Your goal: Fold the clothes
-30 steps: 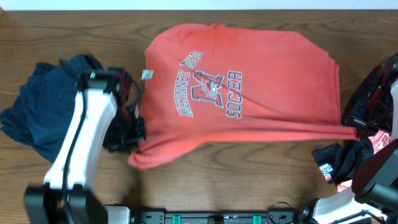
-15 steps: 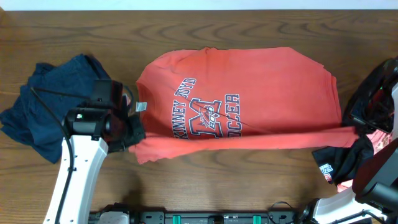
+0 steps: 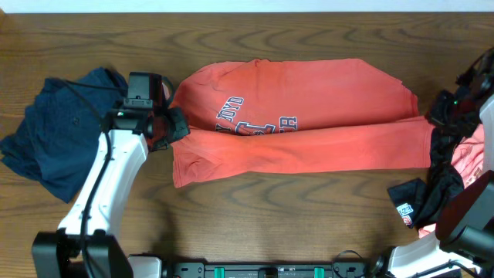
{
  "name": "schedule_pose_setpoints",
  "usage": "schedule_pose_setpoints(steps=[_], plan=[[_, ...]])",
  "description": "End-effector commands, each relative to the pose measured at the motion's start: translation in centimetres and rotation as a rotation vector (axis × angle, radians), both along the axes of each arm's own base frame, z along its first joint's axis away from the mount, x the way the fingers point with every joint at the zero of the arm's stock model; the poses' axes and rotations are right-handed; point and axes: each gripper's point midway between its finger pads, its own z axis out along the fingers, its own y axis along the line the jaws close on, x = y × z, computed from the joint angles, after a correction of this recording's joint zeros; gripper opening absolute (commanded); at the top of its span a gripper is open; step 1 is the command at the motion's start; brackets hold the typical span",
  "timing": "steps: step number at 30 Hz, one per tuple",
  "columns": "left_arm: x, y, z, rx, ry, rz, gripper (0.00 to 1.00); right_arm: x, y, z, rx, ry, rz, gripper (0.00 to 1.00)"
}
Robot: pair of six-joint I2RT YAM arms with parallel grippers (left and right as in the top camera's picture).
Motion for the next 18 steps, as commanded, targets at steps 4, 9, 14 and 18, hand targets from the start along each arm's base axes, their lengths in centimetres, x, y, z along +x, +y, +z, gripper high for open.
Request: schedule_pose_setpoints(steps=[4, 9, 14, 18], plan=[[0.8, 0.2, -1.9, 0.002, 0.033, 0.027, 0.06, 2.1, 1.6, 0.3, -0.018, -0.070, 0.067, 0.08], [0.8, 0.2, -1.7, 0.004, 0.031, 0.022, 0.61, 2.9, 1.2, 0.4, -0.046, -0.099, 0.066, 0.58], [-2.2, 0.4, -2.4, 0.013, 0.154, 0.022, 0.72, 0.9, 0.0, -0.4, -0.109, -0.002, 0.039, 0.54], [-5.5, 0.7, -3.2, 0.031, 0.286, 0.008, 0.73, -2.0, -0.8, -2.6, -0.158, 0.119, 0.017, 0.45]])
